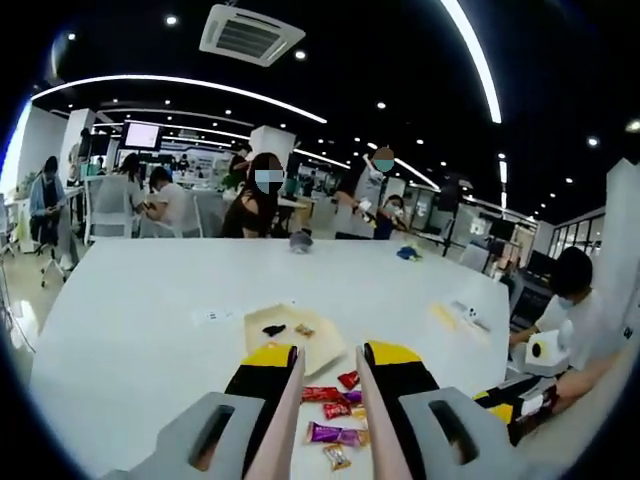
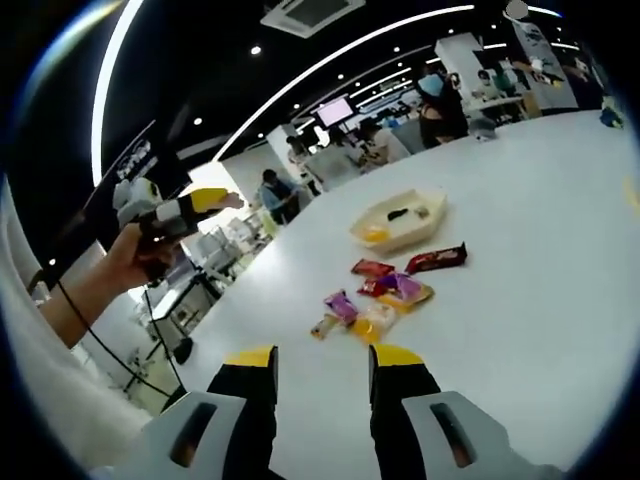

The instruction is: Place the target food into the container with the food tongs after gripping and lifting it, then release it inside without dropping or visibly crushing the food.

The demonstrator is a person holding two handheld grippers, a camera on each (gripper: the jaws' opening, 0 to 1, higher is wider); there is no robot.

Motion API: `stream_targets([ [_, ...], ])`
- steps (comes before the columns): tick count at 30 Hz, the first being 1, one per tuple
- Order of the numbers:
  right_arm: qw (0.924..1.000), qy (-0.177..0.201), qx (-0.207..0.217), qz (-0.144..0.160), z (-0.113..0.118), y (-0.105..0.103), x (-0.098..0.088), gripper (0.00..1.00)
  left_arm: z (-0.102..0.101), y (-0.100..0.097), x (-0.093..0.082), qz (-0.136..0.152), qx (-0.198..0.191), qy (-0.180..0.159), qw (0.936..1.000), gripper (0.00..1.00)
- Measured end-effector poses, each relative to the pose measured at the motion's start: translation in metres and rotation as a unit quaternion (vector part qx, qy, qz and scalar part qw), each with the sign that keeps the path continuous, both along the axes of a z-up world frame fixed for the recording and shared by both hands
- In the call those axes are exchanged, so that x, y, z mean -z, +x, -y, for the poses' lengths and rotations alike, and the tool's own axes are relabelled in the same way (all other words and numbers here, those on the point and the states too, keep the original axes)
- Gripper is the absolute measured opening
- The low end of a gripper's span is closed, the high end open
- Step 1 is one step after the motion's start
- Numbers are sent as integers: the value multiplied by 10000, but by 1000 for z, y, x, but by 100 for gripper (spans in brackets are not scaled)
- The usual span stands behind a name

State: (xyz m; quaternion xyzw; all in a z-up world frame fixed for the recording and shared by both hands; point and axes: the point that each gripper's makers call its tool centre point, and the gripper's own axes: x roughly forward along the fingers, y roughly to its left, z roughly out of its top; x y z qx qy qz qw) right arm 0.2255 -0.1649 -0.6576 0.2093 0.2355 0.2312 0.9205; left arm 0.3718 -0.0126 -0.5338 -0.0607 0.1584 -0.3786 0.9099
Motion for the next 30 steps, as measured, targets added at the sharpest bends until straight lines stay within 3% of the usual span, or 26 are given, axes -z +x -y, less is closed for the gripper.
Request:
stream_targets([
  [4, 9999, 26, 37, -112, -14, -7, 8, 36, -4, 0, 4, -102, 38, -21, 9999, 25],
  [7, 9999, -102, -137, -3, -24, -9, 4, 37, -2, -5, 4, -143, 208, -6, 9997, 25],
  [12, 9999, -134, 64, -71, -7, -1, 3, 37, -3, -4, 12, -87, 239, 112, 9996, 25],
  [14, 9999, -124, 69, -59, -9, -3, 0, 38, -2, -5, 13, -180, 206, 52, 9996, 25],
  [18, 9993, -346, -124, -112, -13, -12, 9, 38, 4, -9, 20, -69, 309, 166, 9994, 26],
  [22, 9994, -320, -19, -104, -4, -19, 9, 38, 8, -12, 24, -73, 369, -3, 9993, 26],
  [30, 9996, -245, -86, -130, -9, -18, 12, 38, 7, -20, 28, -22, 343, 169, 9993, 26],
])
